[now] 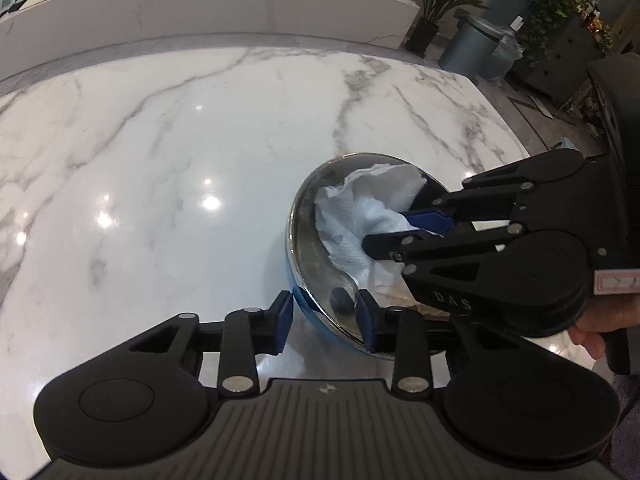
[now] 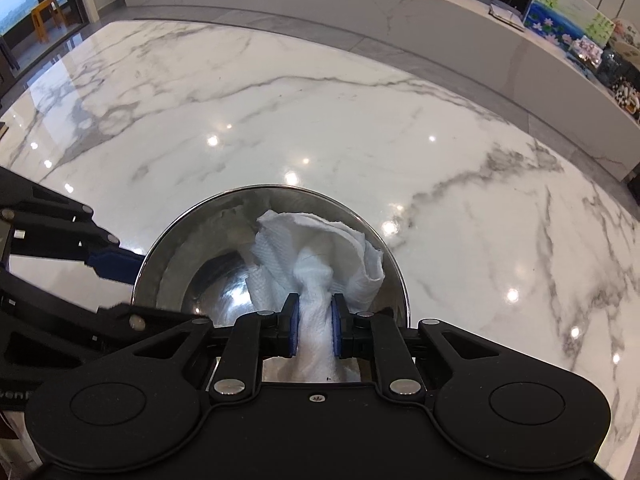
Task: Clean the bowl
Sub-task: 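Keep wiping the bowl interior with the right gripper while the left gripper steadies the rim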
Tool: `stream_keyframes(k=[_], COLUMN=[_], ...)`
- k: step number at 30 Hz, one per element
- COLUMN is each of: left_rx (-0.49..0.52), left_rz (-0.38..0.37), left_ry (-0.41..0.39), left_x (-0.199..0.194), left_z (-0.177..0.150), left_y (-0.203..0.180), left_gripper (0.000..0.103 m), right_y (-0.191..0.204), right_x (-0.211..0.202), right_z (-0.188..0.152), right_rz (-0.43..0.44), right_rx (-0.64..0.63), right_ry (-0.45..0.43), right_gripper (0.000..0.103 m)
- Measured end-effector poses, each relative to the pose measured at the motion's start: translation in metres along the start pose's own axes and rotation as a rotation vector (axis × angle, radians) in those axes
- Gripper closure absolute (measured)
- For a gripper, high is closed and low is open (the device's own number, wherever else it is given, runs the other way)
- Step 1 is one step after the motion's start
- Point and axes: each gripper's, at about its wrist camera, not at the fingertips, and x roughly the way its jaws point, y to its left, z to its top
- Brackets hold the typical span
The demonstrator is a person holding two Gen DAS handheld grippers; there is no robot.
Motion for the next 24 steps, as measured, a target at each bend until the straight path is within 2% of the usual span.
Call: stream_keyframes(k=[8, 13, 15, 21, 24], left_rx=[0.004, 0.022, 0.029, 0.043, 0.051], left_rz=[0.031, 0.055, 0.063, 0.072, 0.077], left_ry=[-0.022, -0.023, -0.024, -0.012, -0.005], left_x=[0.000, 0.001, 0.001, 0.002, 0.003], left_z=[0.003, 0.004, 0.004, 0.003, 0.003], left_y=[0.000, -0.002, -0.002, -0.002, -0.003], left_gripper=[0.088, 0.095, 0.095, 0.095, 0.095], right_y=[0.009, 0.018, 0.025, 0.034, 0.040], right_x=[-0.005, -0.011, -0.012, -0.012, -0.013], right_z=[-0.008, -0.011, -0.012, -0.013, -0.014], right_rz=[0.036, 0.183, 0.207, 0.140, 0.041], right_rx=[-0.074, -0.086, -0.111, -0.178, -0.233], right_ry=[0.055, 0.062, 0.062, 0.069, 0.059], right_gripper=[0.087, 0.087, 0.087, 0.088, 0.088])
